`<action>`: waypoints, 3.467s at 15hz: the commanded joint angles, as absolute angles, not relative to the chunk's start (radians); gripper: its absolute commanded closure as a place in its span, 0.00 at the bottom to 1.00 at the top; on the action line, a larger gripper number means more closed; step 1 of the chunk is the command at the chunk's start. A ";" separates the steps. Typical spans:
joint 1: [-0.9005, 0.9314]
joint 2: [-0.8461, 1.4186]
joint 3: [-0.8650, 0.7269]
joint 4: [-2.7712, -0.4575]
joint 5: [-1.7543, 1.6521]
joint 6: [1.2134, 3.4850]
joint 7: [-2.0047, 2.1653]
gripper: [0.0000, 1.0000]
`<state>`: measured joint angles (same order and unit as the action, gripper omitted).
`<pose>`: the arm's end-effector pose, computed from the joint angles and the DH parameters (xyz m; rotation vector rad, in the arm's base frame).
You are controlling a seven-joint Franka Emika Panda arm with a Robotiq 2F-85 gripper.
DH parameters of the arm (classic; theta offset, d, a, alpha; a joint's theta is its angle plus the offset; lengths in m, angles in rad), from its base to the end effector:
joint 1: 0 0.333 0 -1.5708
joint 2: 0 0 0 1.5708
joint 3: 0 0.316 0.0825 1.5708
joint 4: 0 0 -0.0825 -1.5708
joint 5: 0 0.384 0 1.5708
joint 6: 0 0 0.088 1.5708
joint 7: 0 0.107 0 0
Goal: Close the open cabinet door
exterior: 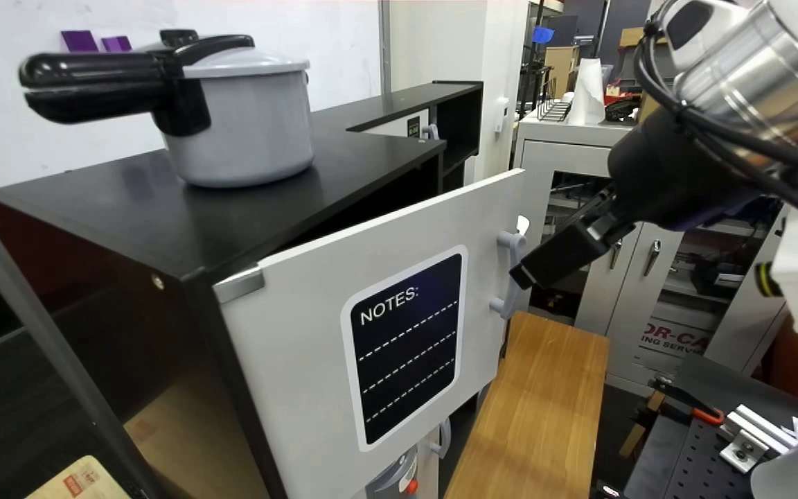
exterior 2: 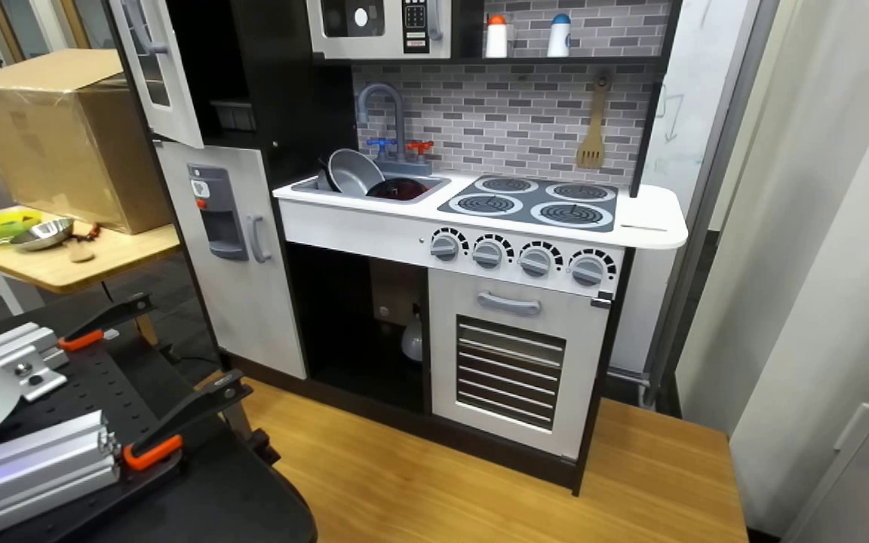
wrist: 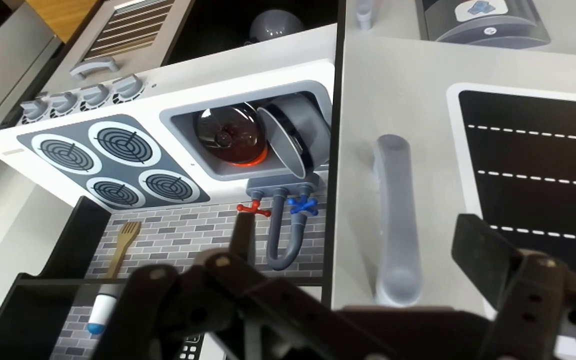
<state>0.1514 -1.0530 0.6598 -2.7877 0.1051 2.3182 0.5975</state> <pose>0.2238 0.2361 0.4791 2.8511 0.0096 0.9561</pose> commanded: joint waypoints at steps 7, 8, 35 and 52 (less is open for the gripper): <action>0.161 -0.950 0.686 -2.784 0.097 2.401 0.614 0.00; 0.163 -0.944 0.689 -2.782 0.097 2.406 0.613 0.00; 0.213 -0.798 0.579 -2.784 0.105 2.543 0.537 0.05; 0.212 -0.783 0.541 -2.793 0.084 2.537 0.544 0.95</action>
